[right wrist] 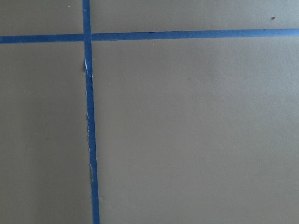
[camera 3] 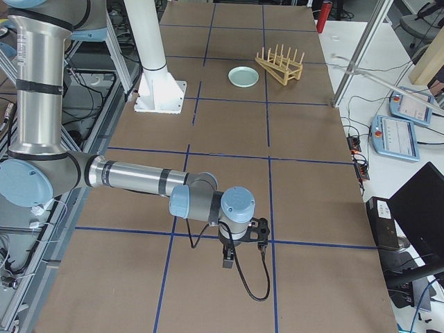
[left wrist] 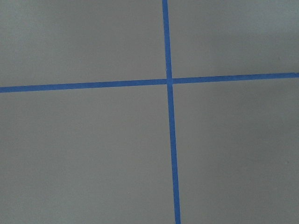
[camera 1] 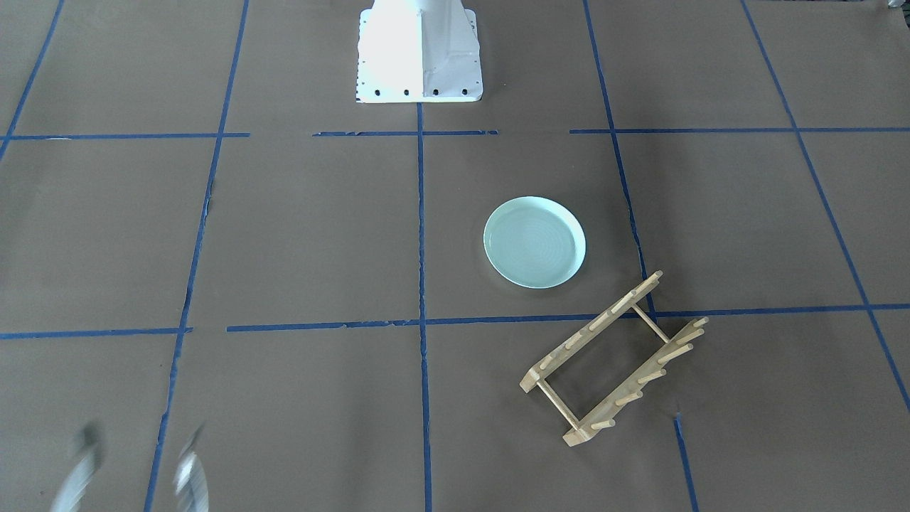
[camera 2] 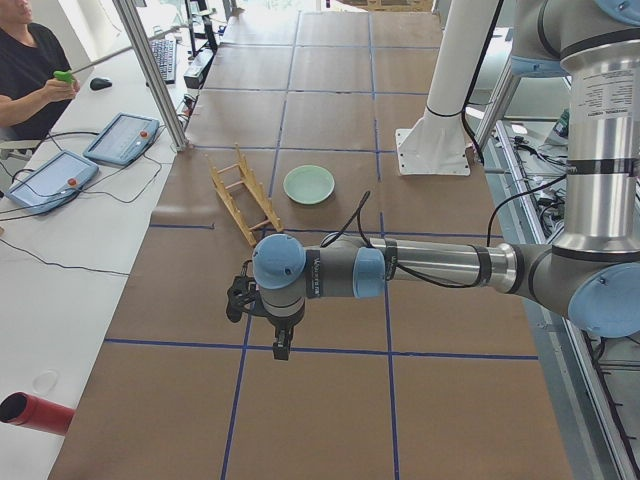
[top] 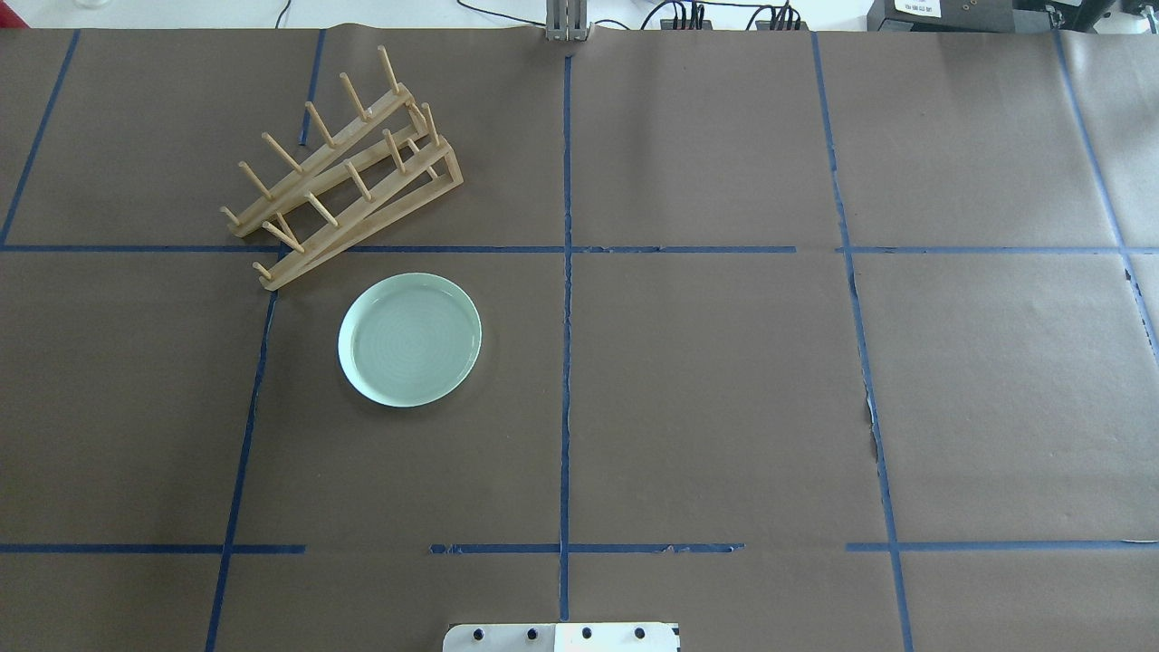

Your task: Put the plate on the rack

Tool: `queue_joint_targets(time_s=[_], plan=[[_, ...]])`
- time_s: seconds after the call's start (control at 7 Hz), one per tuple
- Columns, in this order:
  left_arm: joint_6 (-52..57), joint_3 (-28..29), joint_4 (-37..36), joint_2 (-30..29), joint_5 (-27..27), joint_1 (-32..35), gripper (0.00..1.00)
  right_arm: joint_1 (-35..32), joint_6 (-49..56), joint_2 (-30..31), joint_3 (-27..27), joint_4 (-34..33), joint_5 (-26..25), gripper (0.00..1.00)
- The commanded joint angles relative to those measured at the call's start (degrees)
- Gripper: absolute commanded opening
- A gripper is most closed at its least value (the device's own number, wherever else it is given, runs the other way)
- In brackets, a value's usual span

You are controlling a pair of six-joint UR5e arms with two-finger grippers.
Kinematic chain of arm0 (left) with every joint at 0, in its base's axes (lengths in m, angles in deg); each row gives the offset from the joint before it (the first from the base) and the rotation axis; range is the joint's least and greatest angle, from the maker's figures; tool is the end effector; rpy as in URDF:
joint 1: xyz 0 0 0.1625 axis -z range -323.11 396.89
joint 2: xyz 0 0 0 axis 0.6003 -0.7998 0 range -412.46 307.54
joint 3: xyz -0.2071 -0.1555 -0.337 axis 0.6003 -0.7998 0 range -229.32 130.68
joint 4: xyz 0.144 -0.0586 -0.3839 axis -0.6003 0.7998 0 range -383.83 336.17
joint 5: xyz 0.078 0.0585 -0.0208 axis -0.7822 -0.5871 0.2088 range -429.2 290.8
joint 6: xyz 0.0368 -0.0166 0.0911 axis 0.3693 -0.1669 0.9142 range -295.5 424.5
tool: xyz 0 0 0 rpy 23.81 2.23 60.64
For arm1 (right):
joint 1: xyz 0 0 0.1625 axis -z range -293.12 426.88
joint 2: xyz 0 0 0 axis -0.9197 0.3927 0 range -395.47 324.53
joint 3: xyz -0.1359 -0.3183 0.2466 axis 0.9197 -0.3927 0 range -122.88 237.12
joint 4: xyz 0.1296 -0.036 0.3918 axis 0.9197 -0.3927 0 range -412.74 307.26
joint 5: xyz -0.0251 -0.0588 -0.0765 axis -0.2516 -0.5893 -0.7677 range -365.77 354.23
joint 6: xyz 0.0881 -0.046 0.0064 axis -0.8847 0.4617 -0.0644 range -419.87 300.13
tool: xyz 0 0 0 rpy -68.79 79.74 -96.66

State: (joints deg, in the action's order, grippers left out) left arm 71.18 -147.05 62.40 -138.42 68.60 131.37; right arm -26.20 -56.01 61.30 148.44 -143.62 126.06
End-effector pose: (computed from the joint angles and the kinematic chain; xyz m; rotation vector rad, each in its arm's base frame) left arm -0.0954 -0.4550 0.6282 0.0798 0.8304 0.0356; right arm 0.0900 -0.4270 0.7066 -0.0611 -0.7344 0.0273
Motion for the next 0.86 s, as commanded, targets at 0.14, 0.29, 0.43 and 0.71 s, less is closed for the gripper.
queue_joint_targets(time_s=[0.14, 0.29, 0.43, 0.71], plan=[[0.00, -0.44, 0.07, 0.26, -0.07, 0.09, 1.00, 0.00, 0.00, 0.00, 0.09, 0.00, 0.00, 1.00], [-0.17, -1.22, 0.16, 0.35, -0.16, 0.09, 1.00, 0.00, 0.00, 0.00, 0.00, 0.00, 0.00, 1.00], [-0.09, -1.23, 0.08, -0.26, -0.33, 0.17, 1.00, 0.00, 0.00, 0.00, 0.09, 0.00, 0.00, 1.00], [0.09, 0.42, 0.60, -0.26, -0.59, 0.09, 1.00, 0.00, 0.00, 0.00, 0.00, 0.00, 0.00, 1.00]])
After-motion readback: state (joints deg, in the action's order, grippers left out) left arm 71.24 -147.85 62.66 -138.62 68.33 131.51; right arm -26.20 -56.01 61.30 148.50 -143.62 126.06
